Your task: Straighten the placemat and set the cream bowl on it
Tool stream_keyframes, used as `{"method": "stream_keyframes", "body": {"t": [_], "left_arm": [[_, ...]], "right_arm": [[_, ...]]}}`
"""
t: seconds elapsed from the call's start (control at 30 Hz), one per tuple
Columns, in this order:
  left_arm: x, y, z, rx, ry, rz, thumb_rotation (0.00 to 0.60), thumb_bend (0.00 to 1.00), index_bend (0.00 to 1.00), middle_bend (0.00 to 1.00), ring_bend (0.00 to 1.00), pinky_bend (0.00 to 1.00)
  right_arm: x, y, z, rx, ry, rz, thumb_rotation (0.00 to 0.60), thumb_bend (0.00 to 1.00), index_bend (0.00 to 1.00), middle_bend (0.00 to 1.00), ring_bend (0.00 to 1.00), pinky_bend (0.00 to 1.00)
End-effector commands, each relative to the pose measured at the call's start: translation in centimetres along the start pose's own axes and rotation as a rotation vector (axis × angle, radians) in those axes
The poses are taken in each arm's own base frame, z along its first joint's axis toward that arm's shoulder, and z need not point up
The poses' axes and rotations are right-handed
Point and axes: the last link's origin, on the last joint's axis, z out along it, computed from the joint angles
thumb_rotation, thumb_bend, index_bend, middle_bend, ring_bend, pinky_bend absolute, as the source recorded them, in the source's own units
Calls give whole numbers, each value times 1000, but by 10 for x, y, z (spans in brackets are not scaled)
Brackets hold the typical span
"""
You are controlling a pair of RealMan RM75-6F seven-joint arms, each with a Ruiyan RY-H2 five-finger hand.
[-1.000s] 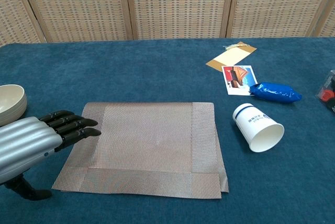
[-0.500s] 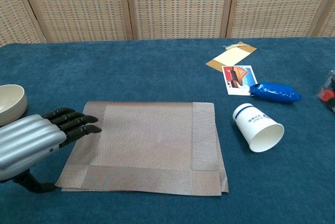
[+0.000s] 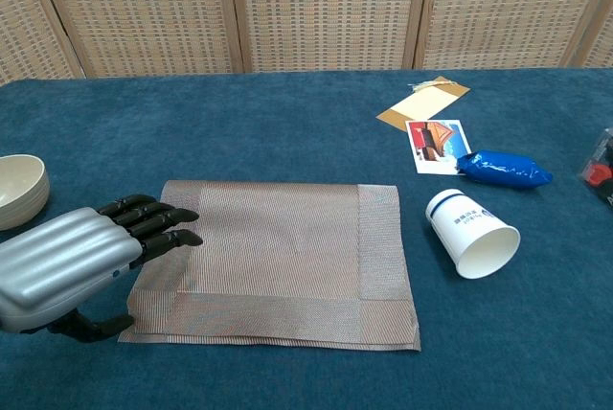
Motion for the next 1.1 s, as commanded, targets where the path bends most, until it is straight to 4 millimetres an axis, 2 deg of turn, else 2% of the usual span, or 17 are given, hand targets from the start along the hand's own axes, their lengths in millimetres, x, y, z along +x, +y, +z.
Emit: {"method": "stream_keyframes", "body": {"t": [0.03, 0.13, 0.3, 0.5, 0.67, 0.8, 1.1], "left_arm": [[-1, 1, 1, -1, -5, 3, 600, 299, 140, 0, 0, 0], [-2, 2, 2, 3, -10, 4, 600, 299, 205, 0, 0, 0], [-1, 0, 2, 5, -11, 4, 600, 299, 396, 0, 0, 0], [-1, -2, 0, 6, -16, 13, 600, 299, 417, 0, 0, 0], [-3, -4, 0, 15, -22, 10, 600, 299, 525, 0, 0, 0], [-4, -5, 1, 23, -25, 6, 600, 299, 572, 0, 0, 0], [-6, -5, 2, 27, -26, 7, 600, 342, 589, 0, 0, 0]], "right_arm": [[0, 0, 0, 0, 1, 2, 600, 18, 92, 0, 0, 0], [1, 0, 0, -1, 2, 4, 600, 19, 92, 0, 0, 0], [1, 0, 0, 0, 2, 7, 600, 19, 92, 0, 0, 0], [1, 0, 0, 0, 1, 10, 600, 19, 92, 0, 0, 0], [1, 0, -1, -2, 0, 14, 600, 19, 92, 0, 0, 0], [1, 0, 0, -3, -1, 15, 600, 18, 92, 0, 0, 0], [1, 1, 0, -3, -2, 20, 600, 19, 92, 0, 0, 0]]}}
